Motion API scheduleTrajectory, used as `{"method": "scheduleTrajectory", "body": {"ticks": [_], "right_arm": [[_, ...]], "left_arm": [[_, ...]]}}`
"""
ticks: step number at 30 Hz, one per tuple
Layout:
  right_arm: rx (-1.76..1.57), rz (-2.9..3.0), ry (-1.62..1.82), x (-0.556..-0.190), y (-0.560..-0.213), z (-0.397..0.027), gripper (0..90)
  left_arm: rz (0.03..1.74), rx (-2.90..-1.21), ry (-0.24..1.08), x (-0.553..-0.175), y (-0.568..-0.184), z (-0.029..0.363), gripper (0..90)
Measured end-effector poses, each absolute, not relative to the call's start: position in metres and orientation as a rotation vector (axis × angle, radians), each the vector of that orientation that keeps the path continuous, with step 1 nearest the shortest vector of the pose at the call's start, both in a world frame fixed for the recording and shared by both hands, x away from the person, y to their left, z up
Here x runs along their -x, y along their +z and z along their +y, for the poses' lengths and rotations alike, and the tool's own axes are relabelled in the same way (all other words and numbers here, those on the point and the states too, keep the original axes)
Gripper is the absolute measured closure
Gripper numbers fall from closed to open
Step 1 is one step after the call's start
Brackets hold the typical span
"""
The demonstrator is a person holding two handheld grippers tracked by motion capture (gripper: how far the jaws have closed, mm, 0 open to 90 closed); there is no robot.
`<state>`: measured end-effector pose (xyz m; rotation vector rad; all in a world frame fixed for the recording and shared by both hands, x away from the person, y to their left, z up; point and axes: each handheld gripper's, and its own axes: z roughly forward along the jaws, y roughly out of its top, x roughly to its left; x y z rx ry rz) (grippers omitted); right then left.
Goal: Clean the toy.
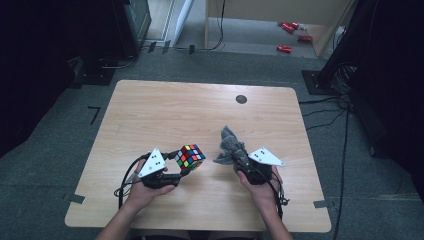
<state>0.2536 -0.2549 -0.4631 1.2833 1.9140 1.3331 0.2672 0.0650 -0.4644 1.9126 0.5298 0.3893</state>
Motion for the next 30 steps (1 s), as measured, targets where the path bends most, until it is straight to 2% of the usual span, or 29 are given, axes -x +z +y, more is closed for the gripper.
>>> {"method": "scheduleTrajectory", "body": {"ticks": [11,15,21,26,30], "right_arm": [[-1.046,1.934,1.73,-0.22,-0.418,-0.216,67.6],[-1.055,2.001,1.701,-0.222,-0.429,-0.207,67.0],[-1.24,2.002,1.523,-0.239,-0.45,-0.222,67.2],[-1.181,1.954,1.723,-0.232,-0.434,-0.223,66.7],[-1.106,1.984,1.784,-0.224,-0.425,-0.211,65.9]], "left_arm": [[0.424,-1.928,0.362,-0.257,-0.466,0.051,34.6],[0.393,-1.895,0.352,-0.253,-0.46,0.051,34.6],[0.409,-1.861,0.342,-0.256,-0.457,0.059,34.6],[0.396,-1.897,0.36,-0.256,-0.461,0.056,34.6],[0.375,-1.864,0.335,-0.252,-0.457,0.054,34.7]]}}
